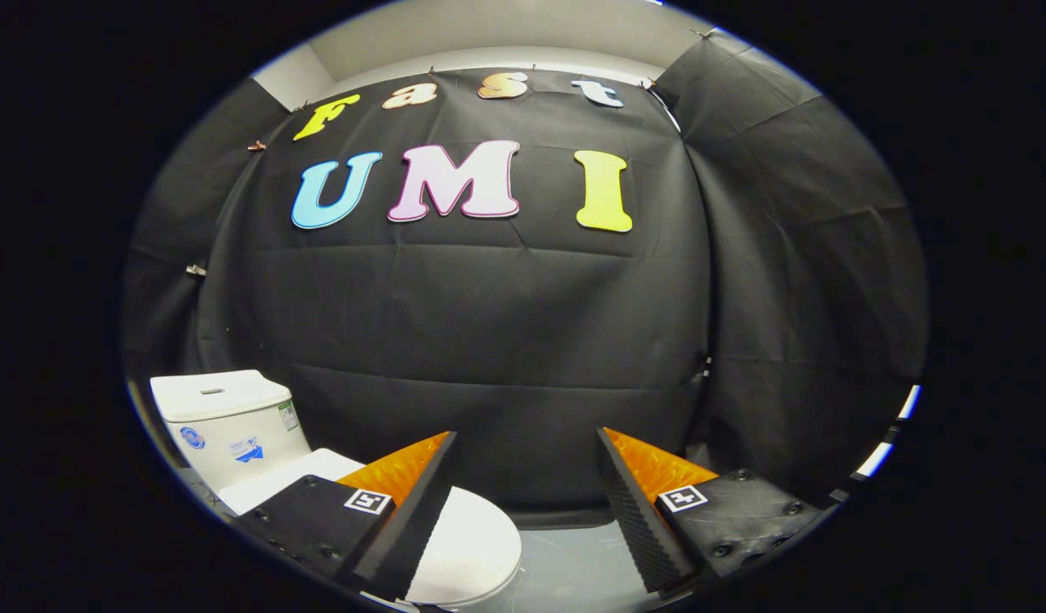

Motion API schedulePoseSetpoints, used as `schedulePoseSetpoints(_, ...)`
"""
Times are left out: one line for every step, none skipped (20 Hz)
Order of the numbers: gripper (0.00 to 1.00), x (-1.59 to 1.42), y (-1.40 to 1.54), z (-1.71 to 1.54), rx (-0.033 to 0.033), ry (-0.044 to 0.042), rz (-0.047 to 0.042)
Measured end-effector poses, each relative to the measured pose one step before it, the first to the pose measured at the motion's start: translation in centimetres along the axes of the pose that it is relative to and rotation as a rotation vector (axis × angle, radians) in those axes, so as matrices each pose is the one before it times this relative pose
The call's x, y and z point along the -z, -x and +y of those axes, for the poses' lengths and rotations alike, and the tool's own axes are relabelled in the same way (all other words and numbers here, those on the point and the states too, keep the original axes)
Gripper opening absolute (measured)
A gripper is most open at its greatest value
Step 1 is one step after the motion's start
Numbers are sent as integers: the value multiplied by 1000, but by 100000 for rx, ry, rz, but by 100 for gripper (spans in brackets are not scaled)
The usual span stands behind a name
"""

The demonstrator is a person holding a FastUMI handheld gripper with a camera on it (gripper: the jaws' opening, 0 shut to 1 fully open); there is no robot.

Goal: Open the toilet lid.

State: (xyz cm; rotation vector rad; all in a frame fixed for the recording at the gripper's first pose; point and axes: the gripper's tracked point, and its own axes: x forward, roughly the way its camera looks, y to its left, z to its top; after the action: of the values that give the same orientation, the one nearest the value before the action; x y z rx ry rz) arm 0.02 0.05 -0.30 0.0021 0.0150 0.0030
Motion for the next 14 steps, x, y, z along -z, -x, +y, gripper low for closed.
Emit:
schedulePoseSetpoints(98, 16, -20, -14, -103, 17, -101)
schedulePoseSetpoints(98, -18, 49, 66, -100, 197, -12)
schedulePoseSetpoints(98, 25, -78, 25, -191, 133, 104)
schedulePoseSetpoints(98, 139, 75, 88, -188, 37, 372)
schedulePoseSetpoints(98, 42, -42, 48, -294, -14, 171)
schedulePoseSetpoints(98, -59, 51, 9, -8, 155, 35)
schedulePoseSetpoints(98, -25, 0, -1, -92, 223, -214)
schedulePoseSetpoints(98, -39, -3, 16, -58, 124, -96)
schedulePoseSetpoints(98, 13, -26, 48, -81, -70, 83)
schedulePoseSetpoints(98, 37, -61, -72, -6, 5, 200)
schedulePoseSetpoints(98, 34, 91, -29, 188, -24, 161)
schedulePoseSetpoints(98, -17, 19, -25, -50, -164, -110)
schedulePoseSetpoints(98, -81, -22, -52, 105, -45, -97)
schedulePoseSetpoints(98, 40, -3, 27, 51, 116, -17)
